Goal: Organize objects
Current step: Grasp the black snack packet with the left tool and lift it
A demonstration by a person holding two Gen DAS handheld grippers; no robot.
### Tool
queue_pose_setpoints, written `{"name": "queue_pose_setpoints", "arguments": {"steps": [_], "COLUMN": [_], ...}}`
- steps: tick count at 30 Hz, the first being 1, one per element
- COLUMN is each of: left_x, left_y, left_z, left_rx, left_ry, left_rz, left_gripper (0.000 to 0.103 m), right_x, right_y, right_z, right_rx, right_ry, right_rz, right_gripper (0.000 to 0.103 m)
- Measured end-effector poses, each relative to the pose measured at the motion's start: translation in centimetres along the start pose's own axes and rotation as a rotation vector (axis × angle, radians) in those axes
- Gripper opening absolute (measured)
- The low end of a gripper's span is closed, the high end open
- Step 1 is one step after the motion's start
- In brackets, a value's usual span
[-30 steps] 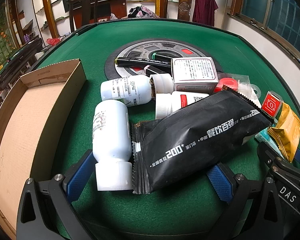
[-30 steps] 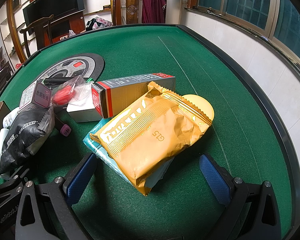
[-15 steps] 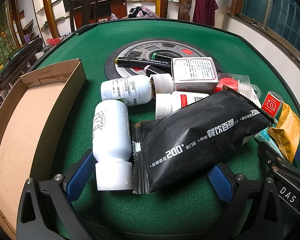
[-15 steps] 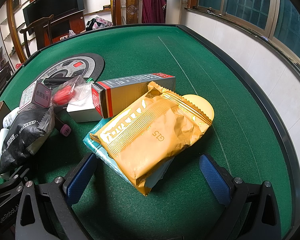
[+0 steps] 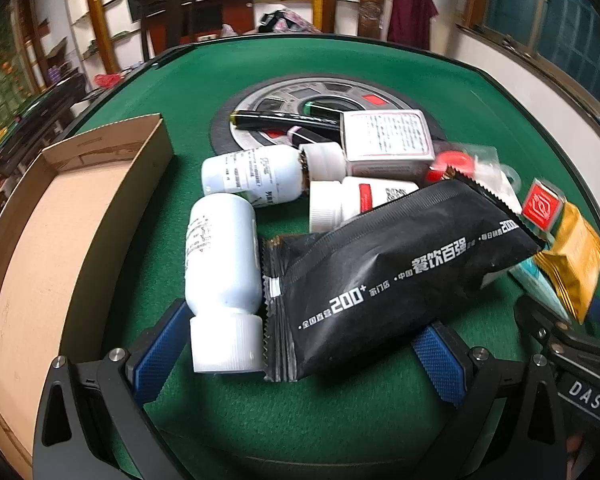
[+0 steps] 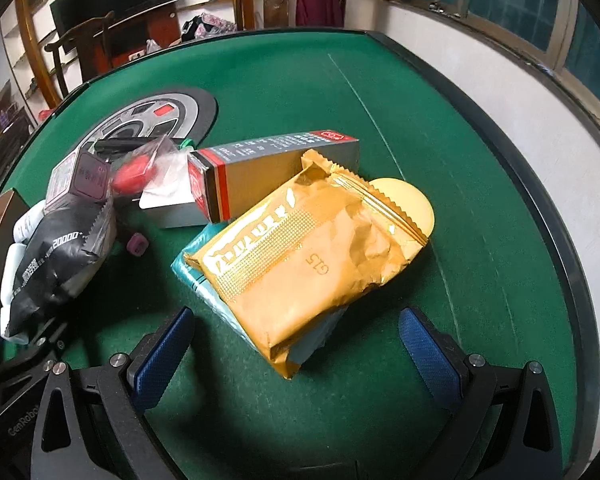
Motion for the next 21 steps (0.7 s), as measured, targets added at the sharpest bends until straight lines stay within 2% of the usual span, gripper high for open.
{"name": "queue_pose_setpoints", "arguments": {"steps": [6, 9, 11, 13, 15, 16, 17, 19, 20, 21], "left_x": [0.2, 0.0, -0.8, -1.7, -2.9, -3.6, -4.1, -5.0, -5.3, -5.4], "left_y": [0.8, 1.6, 1.8, 1.4, 0.4, -0.2, -0.8, -1.6, -1.9, -2.2], "left_z": [-0.4, -1.7, -2.9, -4.9, -8.0, -10.3, -12.6, -15.8, -16.7, -16.7], "left_rx": [-0.052, -0.039, -0.013, 0.058, 0.177, 0.267, 0.354, 0.476, 0.508, 0.501], "left_ry": [0.037, 0.105, 0.118, 0.123, 0.089, 0.064, 0.044, -0.004, -0.024, -0.017], "left_rz": [0.039, -0.006, -0.047, -0.056, -0.036, -0.015, 0.015, 0.084, 0.125, 0.153], "left_gripper": [0.103, 0.103, 0.103, 0.103, 0.103, 0.103, 0.103, 0.103, 0.103, 0.103], "right_x": [-0.1, 0.2, 1.1, 1.9, 2.7, 2.9, 3.1, 3.5, 3.5, 3.4], "right_y": [0.1, 0.3, 0.2, -0.2, -0.9, -1.4, -1.8, -2.8, -3.1, -3.4], "right_z": [0.5, 0.4, -0.4, -2.4, -5.3, -6.9, -8.8, -13.4, -14.8, -15.5], "right_rx": [-0.005, -0.025, 0.004, 0.068, 0.163, 0.218, 0.282, 0.457, 0.522, 0.565], "right_ry": [-0.022, -0.021, 0.015, 0.004, 0.004, -0.001, -0.008, -0.044, -0.066, -0.097], "right_rz": [-0.068, -0.084, -0.066, -0.048, -0.045, -0.043, -0.036, -0.007, 0.007, 0.020], "right_gripper": [0.103, 0.103, 0.102, 0.102, 0.102, 0.102, 0.102, 0.103, 0.103, 0.103]}}
Point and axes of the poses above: each gripper's, at about its wrist camera, not at the fingertips, and z roughly the way its jaws point, x to its right, y to its underside, the point moved 9 cm from there along z, roughly the way its jaws point, and after that the axes turned 8 degrees about z, right-handed, at the moved point
